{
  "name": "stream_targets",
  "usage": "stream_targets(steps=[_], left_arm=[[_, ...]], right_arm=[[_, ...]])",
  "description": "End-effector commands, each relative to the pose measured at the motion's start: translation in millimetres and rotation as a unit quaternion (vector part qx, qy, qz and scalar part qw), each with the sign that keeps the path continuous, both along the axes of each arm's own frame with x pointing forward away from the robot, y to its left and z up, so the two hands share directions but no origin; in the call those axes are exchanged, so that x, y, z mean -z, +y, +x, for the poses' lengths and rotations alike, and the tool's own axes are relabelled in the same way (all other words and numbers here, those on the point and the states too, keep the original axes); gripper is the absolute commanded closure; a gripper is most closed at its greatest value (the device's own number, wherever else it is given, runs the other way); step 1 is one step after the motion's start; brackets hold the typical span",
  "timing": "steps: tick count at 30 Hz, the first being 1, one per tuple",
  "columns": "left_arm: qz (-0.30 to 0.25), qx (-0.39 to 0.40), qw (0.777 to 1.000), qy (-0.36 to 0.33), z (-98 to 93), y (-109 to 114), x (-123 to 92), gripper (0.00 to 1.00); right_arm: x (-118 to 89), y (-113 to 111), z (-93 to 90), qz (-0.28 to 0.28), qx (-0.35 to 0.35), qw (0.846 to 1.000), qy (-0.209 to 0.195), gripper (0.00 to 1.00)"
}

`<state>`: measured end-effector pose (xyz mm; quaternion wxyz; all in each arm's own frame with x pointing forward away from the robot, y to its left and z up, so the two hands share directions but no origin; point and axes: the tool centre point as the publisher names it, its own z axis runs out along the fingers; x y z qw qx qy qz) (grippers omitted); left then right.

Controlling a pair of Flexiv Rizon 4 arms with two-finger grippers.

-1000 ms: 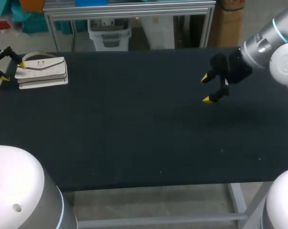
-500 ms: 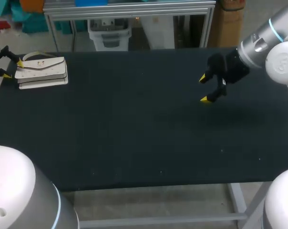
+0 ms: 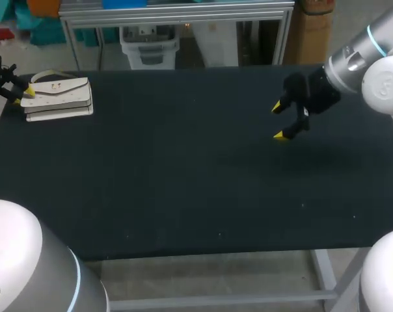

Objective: Pick up the bag, open it, inspect its contents, close it, and place it on the opposite side

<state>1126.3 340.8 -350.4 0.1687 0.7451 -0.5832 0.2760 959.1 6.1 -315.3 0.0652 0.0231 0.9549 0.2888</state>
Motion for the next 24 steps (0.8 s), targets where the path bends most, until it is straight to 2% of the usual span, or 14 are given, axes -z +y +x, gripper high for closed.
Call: stream_targets(steps=[1, 13, 24], left_arm=[[-0.014, 0.050, 0.997, 0.056, 4.3, 0.5, 0.7, 1.00], [-0.023, 0.058, 0.996, 0.060, -4.3, -15.3, 2.1, 1.00], [-0.034, 0.073, 0.996, 0.038, -34.1, -73.2, -15.9, 1.00]], right_arm=[[0.1, 0.0, 0.8, 0.001, -0.001, 1.000, 0.001, 0.00], [0.1, 0.0, 0.8, 0.001, -0.001, 1.000, 0.001, 0.00], [0.1, 0.0, 0.8, 0.001, -0.001, 1.000, 0.001, 0.00]])
